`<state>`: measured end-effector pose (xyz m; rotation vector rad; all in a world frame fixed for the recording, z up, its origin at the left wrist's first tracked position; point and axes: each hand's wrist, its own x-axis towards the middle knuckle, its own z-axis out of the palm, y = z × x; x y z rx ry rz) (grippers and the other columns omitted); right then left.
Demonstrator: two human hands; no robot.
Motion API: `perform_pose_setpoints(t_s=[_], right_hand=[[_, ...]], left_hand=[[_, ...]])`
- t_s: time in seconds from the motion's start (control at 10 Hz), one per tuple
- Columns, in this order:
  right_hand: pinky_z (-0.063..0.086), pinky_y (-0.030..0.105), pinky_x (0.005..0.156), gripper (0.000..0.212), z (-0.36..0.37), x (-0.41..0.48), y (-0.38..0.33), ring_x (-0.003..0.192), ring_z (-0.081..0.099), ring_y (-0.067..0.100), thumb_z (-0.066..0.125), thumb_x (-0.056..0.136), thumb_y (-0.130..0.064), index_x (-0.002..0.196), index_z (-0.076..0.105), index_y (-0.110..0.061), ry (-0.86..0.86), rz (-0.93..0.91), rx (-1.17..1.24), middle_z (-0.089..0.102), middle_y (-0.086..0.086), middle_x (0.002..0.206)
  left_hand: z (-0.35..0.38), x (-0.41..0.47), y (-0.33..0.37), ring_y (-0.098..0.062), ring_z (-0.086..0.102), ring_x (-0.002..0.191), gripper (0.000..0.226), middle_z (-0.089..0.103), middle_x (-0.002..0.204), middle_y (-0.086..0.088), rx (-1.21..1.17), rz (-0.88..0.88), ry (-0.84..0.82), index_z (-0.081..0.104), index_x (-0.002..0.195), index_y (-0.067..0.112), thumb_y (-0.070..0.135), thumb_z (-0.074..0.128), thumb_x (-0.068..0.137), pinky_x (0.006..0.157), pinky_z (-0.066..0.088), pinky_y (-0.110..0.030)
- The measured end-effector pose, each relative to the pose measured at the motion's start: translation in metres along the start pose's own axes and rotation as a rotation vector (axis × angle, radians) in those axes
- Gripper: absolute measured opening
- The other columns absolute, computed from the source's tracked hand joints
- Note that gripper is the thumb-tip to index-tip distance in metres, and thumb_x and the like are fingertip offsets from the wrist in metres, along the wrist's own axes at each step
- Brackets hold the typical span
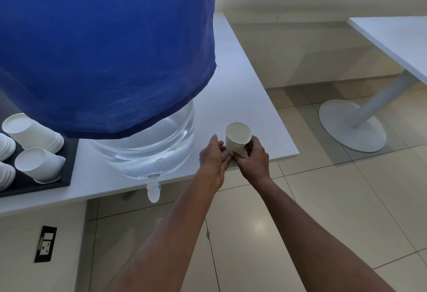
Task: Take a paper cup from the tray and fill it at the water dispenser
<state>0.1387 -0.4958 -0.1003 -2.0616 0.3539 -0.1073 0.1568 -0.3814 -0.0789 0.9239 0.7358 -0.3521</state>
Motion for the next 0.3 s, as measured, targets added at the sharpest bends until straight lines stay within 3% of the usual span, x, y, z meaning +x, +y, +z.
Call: perform_pose_setpoints(t_s=[0.1,0.3], right_hand=[[0.048,0.024,0.093,0.063,-0.004,-0.007,0.002,0.115,0.065,0.016,0.087,0.081,-0.01,0.137,0.058,-0.012,-0.007,0.013,0.017,0.073,0.003,0.13],[0.049,0.025,0.105,0.067,-0.02,-0.035,0.006,0.134,0.063,0.022,0.089,0.08,-0.007,0.139,0.056,-0.004,0.003,0.105,0.136,0.066,0.015,0.14]], left_hand=[[-0.003,-0.008,0.001,-0.03,0.068,0.102,0.048,0.064,0.124,-0.018,0.011,-0.005,0.006,0.061,0.125,-0.001,0.042,0.052,0.105,0.094,0.059,-0.04],[-0.012,-0.037,0.014,-0.033,0.05,0.143,0.06,0.047,0.158,-0.021,0.034,0.011,-0.038,0.048,0.149,0.001,0.043,0.052,0.106,0.116,0.045,-0.046]])
